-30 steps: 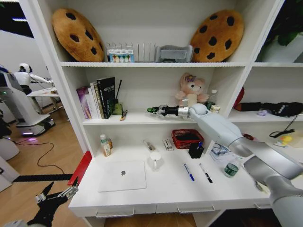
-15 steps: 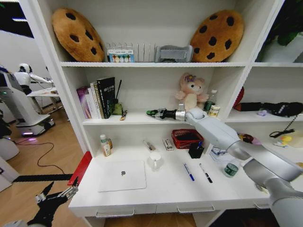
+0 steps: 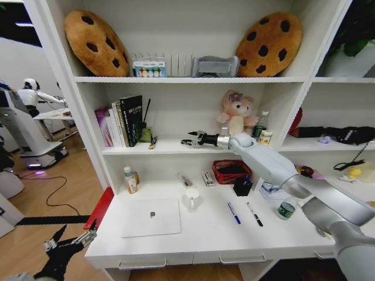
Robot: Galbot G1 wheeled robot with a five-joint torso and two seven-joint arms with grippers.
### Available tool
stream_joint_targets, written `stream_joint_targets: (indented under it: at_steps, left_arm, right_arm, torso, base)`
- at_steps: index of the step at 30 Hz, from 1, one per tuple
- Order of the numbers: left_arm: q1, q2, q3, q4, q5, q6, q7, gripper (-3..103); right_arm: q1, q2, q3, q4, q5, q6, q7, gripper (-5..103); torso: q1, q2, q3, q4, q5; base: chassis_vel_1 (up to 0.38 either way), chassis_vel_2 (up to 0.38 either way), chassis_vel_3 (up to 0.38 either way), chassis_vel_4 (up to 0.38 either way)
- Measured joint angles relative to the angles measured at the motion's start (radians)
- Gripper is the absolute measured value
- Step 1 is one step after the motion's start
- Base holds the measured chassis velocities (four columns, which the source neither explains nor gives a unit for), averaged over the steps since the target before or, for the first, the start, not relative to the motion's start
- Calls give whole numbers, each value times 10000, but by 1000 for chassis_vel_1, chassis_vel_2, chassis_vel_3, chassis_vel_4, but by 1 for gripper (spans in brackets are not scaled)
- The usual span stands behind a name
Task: Organize the objects on the table.
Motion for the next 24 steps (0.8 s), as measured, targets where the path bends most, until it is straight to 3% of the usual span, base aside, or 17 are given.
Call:
stream_joint_targets:
  at_steps: [2,3,4,6,8,9,11,12,13,15,16,17,19,20,22,23,24]
  left_arm:
    - [0,0,0,0,0,0,1,100]
    - [0,0,0,0,0,0,1,100]
    - [0,0,0,0,0,0,-1,100]
    - [0,1,1,0,0,0,2,100]
    - [0,1,1,-1,0,1,9,100]
    - [0,1,1,-1,0,1,9,100]
    - [0,0,2,-3,0,0,11,100]
    - [1,0,1,0,0,2,-2,100]
    - [1,0,1,0,0,2,-2,100]
    - [1,0,0,-3,1,1,3,100]
    - [1,0,0,-2,0,1,3,100]
    - [1,0,0,-2,0,1,3,100]
    - [1,0,1,-2,1,1,5,100]
    - [1,0,1,-2,1,1,5,100]
    - [1,0,0,-1,0,1,0,100]
    - [1,0,0,-1,0,1,0,100]
    - [1,2,0,0,0,1,0,100]
  right_arm:
    - [-231,-608,405,1664,191,-288,1649,99]
    - [-231,-608,405,1664,191,-288,1649,99]
    - [-546,-974,742,2441,197,-498,2503,100]
    - [-650,-1070,831,2660,197,-551,2757,100]
    - [-1376,-1709,1379,3938,267,-941,4127,100]
    - [-1376,-1709,1379,3938,267,-941,4127,100]
    - [-2923,-3197,2521,6194,435,-1343,6217,100]
    - [-3668,-3785,3143,6866,413,-1345,6644,100]
    - [-3668,-3785,3143,6866,413,-1345,6644,100]
    - [-7669,-5059,6987,8564,-187,-1131,6930,100]
    - [-9226,-5049,8548,9052,-373,-1068,6888,100]
    - [-9226,-5049,8548,9052,-373,-1068,6888,100]
    - [-12342,-4308,11669,10048,-803,-969,6370,100]
    - [-12342,-4308,11669,10048,-803,-969,6370,100]
    - [-15211,-2818,14342,10575,-1688,-513,5620,100]
    - [-15211,-2818,14342,10575,-1688,-513,5620,100]
    - [-16761,-1805,15270,10747,-2277,-88,5274,100]
  torso:
    - [-1,1,-1,3,-2]
    - [-1,1,-1,3,-2]
    - [-1,2,-3,4,-6]
    - [-1,2,-3,3,-6]
    - [-1,1,0,-4,8]
    - [-1,1,0,-4,8]
    - [-2,2,-2,0,3]
    - [-2,1,-1,-4,4]
    - [-2,1,-1,-4,4]
    - [-4,3,-3,-12,3]
    - [-4,3,-3,-4,3]
    - [-4,3,-3,-4,3]
    - [-3,2,-2,7,-3]
    - [-3,2,-2,7,-3]
    - [-1,2,-1,8,0]
    - [-1,2,-1,8,0]
    - [-1,2,-1,-2,7]
  base:
    - [0,0,0,0]
    - [0,0,0,0]
    - [0,0,0,0]
    - [0,0,0,0]
    - [0,0,0,0]
    - [0,0,0,0]
    - [0,0,0,0]
    - [0,0,0,0]
    - [0,0,0,0]
    - [0,0,0,0]
    - [0,0,0,0]
    - [0,0,0,0]
    - [0,0,0,0]
    - [0,0,0,0]
    - [0,0,0,0]
    - [0,0,0,0]
    - [0,0,0,0]
